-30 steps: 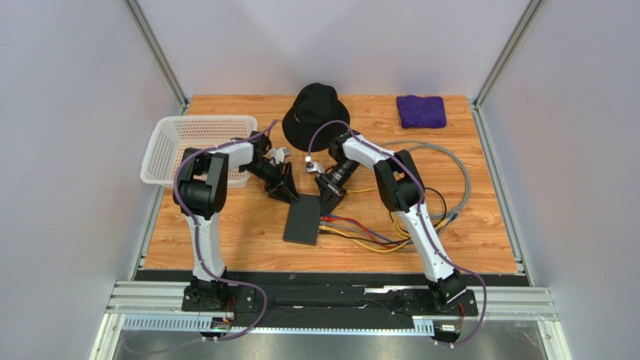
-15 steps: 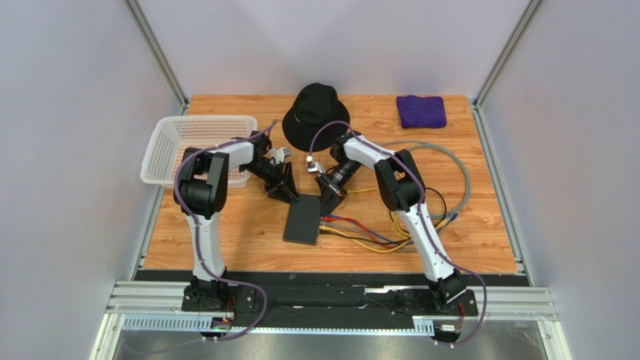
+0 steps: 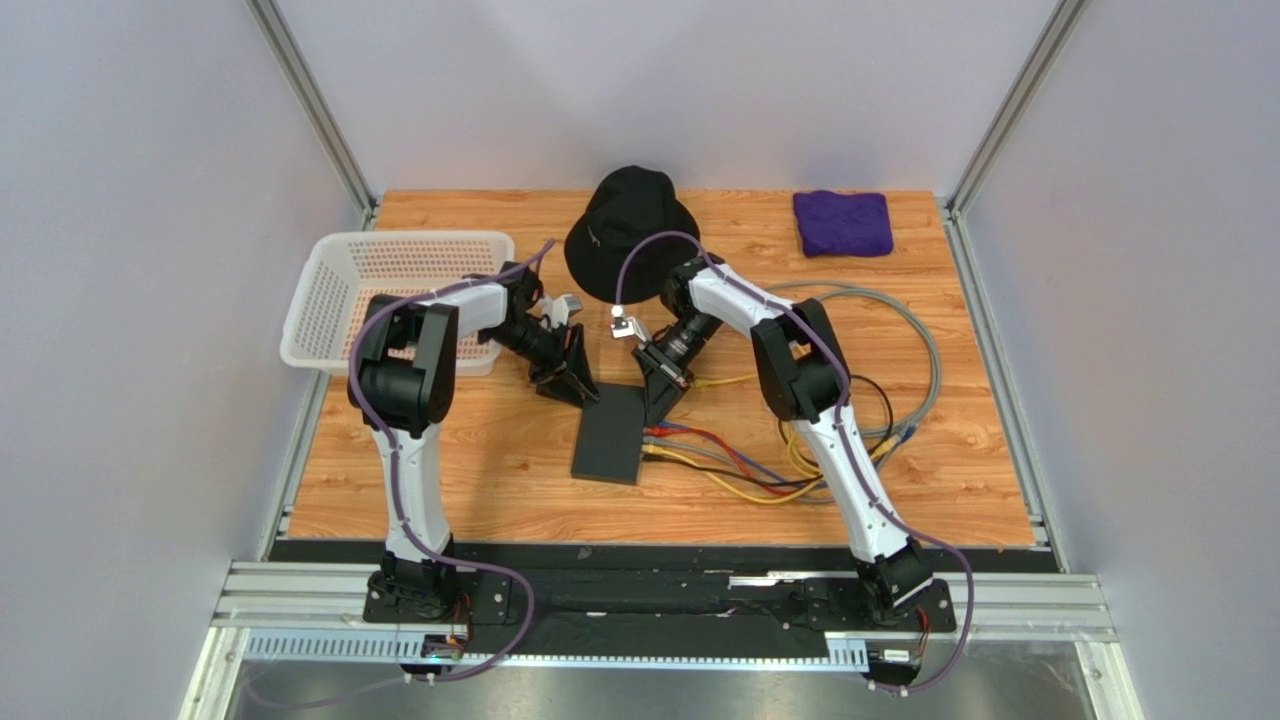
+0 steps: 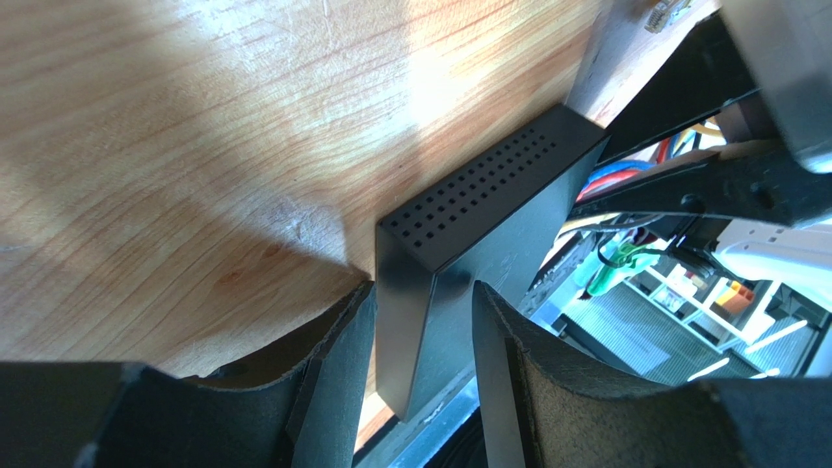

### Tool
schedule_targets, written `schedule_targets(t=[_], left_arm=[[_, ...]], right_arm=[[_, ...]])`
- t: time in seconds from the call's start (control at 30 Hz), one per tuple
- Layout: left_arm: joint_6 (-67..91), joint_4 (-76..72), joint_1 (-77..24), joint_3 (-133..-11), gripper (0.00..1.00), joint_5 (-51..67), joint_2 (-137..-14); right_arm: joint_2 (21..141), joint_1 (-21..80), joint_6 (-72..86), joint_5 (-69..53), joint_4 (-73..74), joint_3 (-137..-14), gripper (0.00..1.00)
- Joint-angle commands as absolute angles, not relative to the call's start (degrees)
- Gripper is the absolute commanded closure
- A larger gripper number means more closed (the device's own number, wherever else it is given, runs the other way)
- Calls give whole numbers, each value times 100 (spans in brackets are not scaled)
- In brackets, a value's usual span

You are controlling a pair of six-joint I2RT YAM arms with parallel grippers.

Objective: Pull the plug from the switch port

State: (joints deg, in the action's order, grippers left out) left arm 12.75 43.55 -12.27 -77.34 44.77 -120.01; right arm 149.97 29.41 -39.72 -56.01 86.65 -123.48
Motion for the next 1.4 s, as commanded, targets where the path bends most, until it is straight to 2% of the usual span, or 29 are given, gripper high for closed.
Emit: schedule_targets(t=[0.0,0.33,0.53,0.7,0.87,0.97,1.13,1.27,1.3,1.37], left_arm=[[1002,4087,-1204,-7682,47,3691,-12384],[914,4087,-1230,-7673,47,3691,-12401],[853,4104,-1292,-7690,47,3630,-12419],[782,4052,-1327,-7682,48,3752,-12349],[800,3964,-1327,-7629,39,3955,-12007],[721,4139,-1336,-7743,37,4078,-12067],[651,4649,-1581,-8199,37,3209,-12419],[309,4965,-2178,-8349,40,2261,-12612],[264,5044,-2336,-8358,39,1676,-12577],[202,5089,-2836,-8280,36,1328,-12429]], right_arm=[[15196,2637,-4650,-4622,9554,-12445,100],[15161,2619,-3534,-4737,9326,-11822,100],[15284,2575,-3621,-5001,9554,-11742,100],[14916,2610,-3315,-5062,8923,-11646,100],[14941,2882,-2953,-4958,8631,-12400,100],[15081,2953,-3111,-4843,8640,-12796,100],[15267,2786,-3138,-5220,8868,-12912,100],[15310,2734,-2508,-4565,8545,-13174,100],[15276,2716,-2079,-4353,8352,-13079,100],[14978,2672,-1602,-3914,7921,-12546,100]])
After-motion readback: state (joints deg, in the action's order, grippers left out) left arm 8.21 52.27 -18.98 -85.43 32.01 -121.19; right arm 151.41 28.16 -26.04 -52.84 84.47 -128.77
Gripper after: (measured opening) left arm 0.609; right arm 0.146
